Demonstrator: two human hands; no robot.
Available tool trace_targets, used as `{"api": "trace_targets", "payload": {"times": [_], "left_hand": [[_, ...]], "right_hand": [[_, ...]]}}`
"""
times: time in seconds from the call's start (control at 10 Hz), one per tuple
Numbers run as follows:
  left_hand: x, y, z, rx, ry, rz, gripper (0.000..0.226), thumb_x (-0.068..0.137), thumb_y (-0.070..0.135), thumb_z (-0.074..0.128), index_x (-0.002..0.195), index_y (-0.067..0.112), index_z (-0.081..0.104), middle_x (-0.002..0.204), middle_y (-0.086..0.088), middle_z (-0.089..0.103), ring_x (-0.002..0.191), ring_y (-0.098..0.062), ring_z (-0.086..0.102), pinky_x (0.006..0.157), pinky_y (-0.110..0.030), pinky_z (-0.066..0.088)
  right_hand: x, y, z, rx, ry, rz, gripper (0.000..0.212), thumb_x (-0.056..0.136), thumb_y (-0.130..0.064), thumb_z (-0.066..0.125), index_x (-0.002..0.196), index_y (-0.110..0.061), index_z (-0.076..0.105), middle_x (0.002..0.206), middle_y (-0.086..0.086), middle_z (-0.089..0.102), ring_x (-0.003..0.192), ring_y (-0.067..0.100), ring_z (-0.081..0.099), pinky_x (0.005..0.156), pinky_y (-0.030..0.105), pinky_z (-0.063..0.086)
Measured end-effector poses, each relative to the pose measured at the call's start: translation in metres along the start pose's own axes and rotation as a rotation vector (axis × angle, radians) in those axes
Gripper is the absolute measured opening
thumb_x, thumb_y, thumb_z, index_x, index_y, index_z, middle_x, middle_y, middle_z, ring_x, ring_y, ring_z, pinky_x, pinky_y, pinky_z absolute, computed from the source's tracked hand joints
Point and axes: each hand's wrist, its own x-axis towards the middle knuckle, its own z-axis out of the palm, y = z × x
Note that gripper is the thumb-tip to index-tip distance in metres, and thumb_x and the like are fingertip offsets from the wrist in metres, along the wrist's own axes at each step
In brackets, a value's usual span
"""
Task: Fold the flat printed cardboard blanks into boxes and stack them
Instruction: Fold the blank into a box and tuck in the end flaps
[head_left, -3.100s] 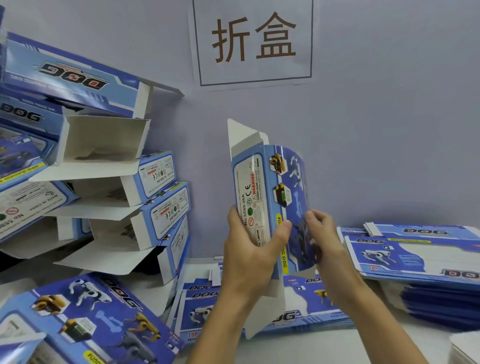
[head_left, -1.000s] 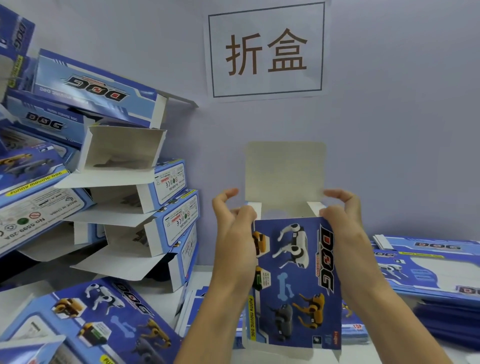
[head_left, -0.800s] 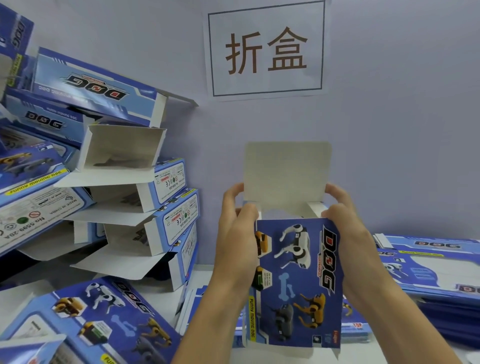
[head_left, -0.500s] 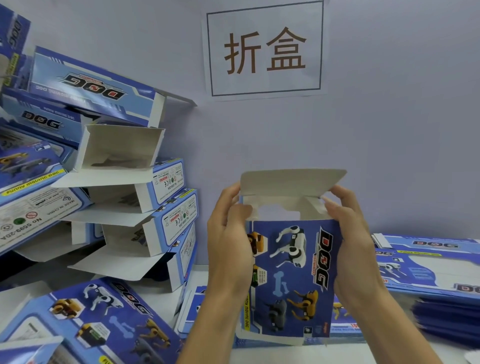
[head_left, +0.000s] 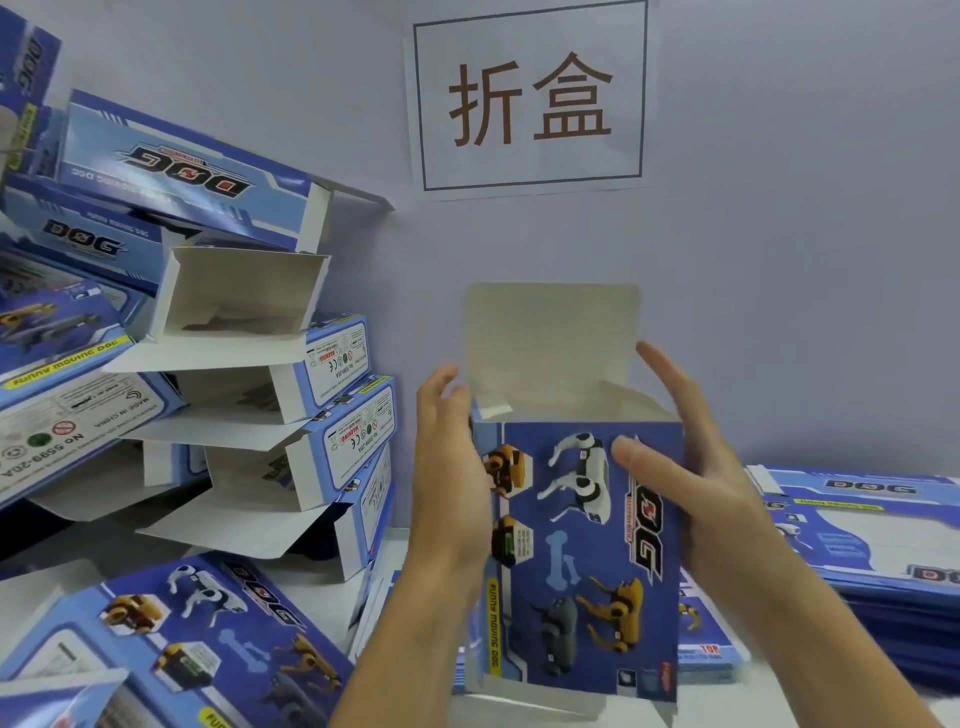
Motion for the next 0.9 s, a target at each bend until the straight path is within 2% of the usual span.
{"api": "trace_targets", "payload": {"times": [0.1,0.2,0.3,0.4,0.5,0.6,0.7,0.8,0.9], "left_hand": [[0.003,0.001,-0.007,0.072,-0.059,-0.093,0.027,0.104,0.038,0.039,0.124,0.040,0.056,0.120,0.010,0.065,0.116,-0.012,0.060,0.097,-0.039,0.049],[0.006,0.002,-0.015,0.181,-0.068,-0.143,0.025,0.102,0.024,0.045,0.110,0.030,0.067,0.107,0.004,0.074,0.098,-0.015,0.068,0.080,-0.032,0.055],[0.007,0.002,-0.023,0.177,-0.115,-0.235,0.025,0.100,0.018,0.045,0.104,0.018,0.070,0.091,-0.003,0.078,0.071,-0.018,0.070,0.057,-0.023,0.053],[0.007,0.000,-0.023,0.107,-0.122,-0.295,0.019,0.101,0.027,0.049,0.106,0.020,0.066,0.096,-0.004,0.077,0.067,-0.017,0.071,0.054,-0.027,0.055],[0.007,-0.004,-0.022,0.035,-0.113,-0.329,0.011,0.097,0.032,0.057,0.099,0.023,0.063,0.095,-0.003,0.073,0.068,-0.016,0.067,0.056,-0.027,0.051],[0.009,-0.001,-0.028,0.093,-0.110,-0.300,0.009,0.097,0.019,0.057,0.102,0.019,0.065,0.098,-0.012,0.075,0.072,-0.021,0.070,0.062,-0.032,0.055],[0.011,0.002,-0.038,0.152,-0.134,-0.294,0.015,0.098,0.014,0.053,0.106,0.018,0.065,0.091,-0.009,0.077,0.070,-0.021,0.074,0.060,-0.032,0.059],[0.011,0.003,-0.035,0.086,-0.192,-0.344,0.016,0.098,0.011,0.053,0.110,0.013,0.064,0.089,-0.011,0.077,0.070,-0.023,0.074,0.065,-0.034,0.059],[0.004,-0.001,-0.020,0.051,-0.290,-0.371,0.016,0.096,0.008,0.052,0.109,0.010,0.062,0.089,-0.012,0.076,0.071,-0.022,0.073,0.061,-0.030,0.058]], "right_hand": [[0.000,-0.009,-0.007,-0.084,0.252,-0.061,0.065,0.078,-0.044,0.077,0.133,-0.056,0.047,0.120,0.004,0.071,0.106,0.033,0.069,0.081,0.050,0.059],[-0.002,-0.017,-0.020,0.202,0.418,-0.002,0.052,0.084,-0.043,0.065,0.132,-0.024,0.057,0.101,0.012,0.075,0.080,0.028,0.075,0.060,0.038,0.061],[-0.010,-0.024,-0.030,0.304,0.427,0.162,0.030,0.086,-0.042,0.061,0.100,-0.019,0.074,0.085,0.008,0.076,0.066,0.025,0.074,0.054,0.034,0.060],[-0.008,-0.025,-0.031,0.270,0.347,0.312,0.033,0.085,-0.033,0.058,0.070,-0.014,0.081,0.068,0.009,0.075,0.052,0.022,0.071,0.042,0.027,0.055],[-0.013,-0.025,-0.018,0.246,0.110,0.489,0.024,0.072,-0.022,0.060,0.069,-0.010,0.081,0.062,0.016,0.072,0.045,0.025,0.068,0.035,0.027,0.050],[-0.018,-0.027,-0.008,0.137,-0.175,0.476,0.063,0.070,-0.051,0.081,0.097,0.005,0.076,0.043,-0.001,0.064,0.035,0.006,0.060,0.048,0.018,0.053],[-0.022,-0.022,-0.003,0.148,-0.337,0.466,0.112,0.077,-0.083,0.007,0.123,0.002,0.063,0.057,-0.005,0.070,0.048,0.006,0.067,0.074,0.031,0.060],[-0.013,-0.010,-0.017,0.153,-0.241,0.362,0.043,0.101,-0.036,0.044,0.117,0.000,0.063,0.079,0.019,0.065,0.060,0.015,0.069,0.083,0.041,0.053],[-0.009,-0.013,-0.014,-0.040,-0.067,0.399,0.032,0.102,-0.020,0.049,0.131,-0.012,0.062,0.104,0.002,0.070,0.070,0.001,0.067,0.092,0.030,0.045]]}}
